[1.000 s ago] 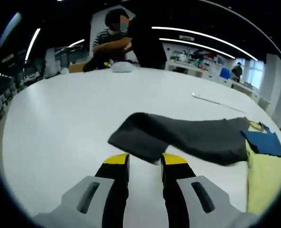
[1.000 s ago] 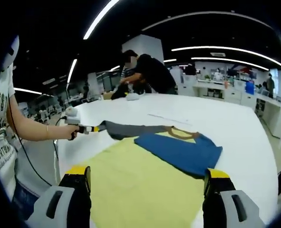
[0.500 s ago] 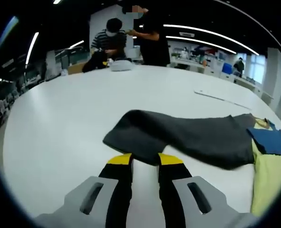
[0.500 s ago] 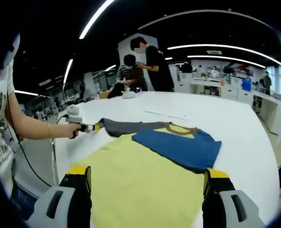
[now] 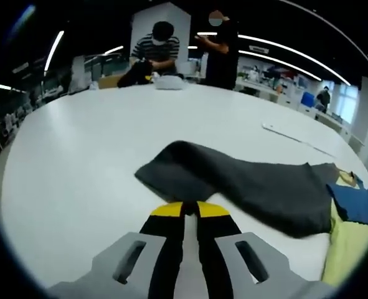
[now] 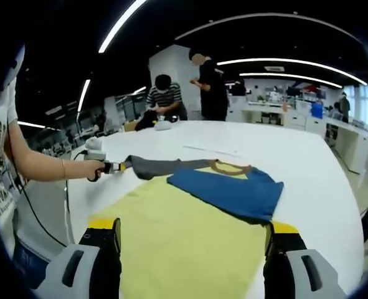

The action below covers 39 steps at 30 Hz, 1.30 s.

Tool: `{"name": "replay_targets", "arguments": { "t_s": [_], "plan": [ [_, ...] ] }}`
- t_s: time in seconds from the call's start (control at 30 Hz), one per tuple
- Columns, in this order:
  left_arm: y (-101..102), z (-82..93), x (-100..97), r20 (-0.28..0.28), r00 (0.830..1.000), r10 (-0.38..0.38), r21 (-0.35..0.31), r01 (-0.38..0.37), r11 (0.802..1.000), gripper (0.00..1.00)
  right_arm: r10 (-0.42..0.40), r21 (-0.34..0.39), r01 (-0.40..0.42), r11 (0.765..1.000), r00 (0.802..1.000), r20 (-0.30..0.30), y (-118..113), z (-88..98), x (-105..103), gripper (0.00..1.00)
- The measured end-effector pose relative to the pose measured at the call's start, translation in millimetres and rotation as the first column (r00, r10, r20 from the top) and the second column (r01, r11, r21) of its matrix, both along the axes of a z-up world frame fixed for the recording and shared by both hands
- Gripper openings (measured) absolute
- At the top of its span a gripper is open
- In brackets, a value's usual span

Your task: Fold the garment on the visible template until the final outline fits inside the template.

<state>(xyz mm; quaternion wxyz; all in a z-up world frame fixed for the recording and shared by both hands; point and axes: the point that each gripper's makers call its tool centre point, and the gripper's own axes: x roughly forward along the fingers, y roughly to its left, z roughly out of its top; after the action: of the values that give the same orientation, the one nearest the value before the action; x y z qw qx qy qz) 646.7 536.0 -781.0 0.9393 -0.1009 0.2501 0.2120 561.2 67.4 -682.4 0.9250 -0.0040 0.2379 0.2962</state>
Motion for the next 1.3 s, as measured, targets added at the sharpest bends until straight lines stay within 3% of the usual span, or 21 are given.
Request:
{"name": "replay_targets", "arguments": {
  "t_s": [0.27,0.57,1.2,1.3],
  "plan": [
    [1,-0.4,1.1,0.014,1.0,-0.004,-0.048,0.005,0.999,0.01,0.0,0.004,0.0,1.0,1.0,-0.006,2,-2.9,0,0.95],
    [3,4.1,-7.4,-0.006,0.998,-0.062,-0.05,0.062,0.997,0.0,0.014,0.004,-0.014,1.0,1.0,-0.002,7,-2.0,3,0.95],
    [22,39.9,-18.1,0.01,0.976,-0.219,-0.027,0.219,0.975,0.0,0.033,0.012,-0.033,0.999,0.999,0.001,12,-0.1,0,0.96],
    [22,41.3,-21.3,-0.012,0.968,-0.251,-0.027,0.251,0.968,0.0,0.034,0.015,-0.034,0.999,0.999,0.001,13,0.3,-1,0.97]
  ]
}}
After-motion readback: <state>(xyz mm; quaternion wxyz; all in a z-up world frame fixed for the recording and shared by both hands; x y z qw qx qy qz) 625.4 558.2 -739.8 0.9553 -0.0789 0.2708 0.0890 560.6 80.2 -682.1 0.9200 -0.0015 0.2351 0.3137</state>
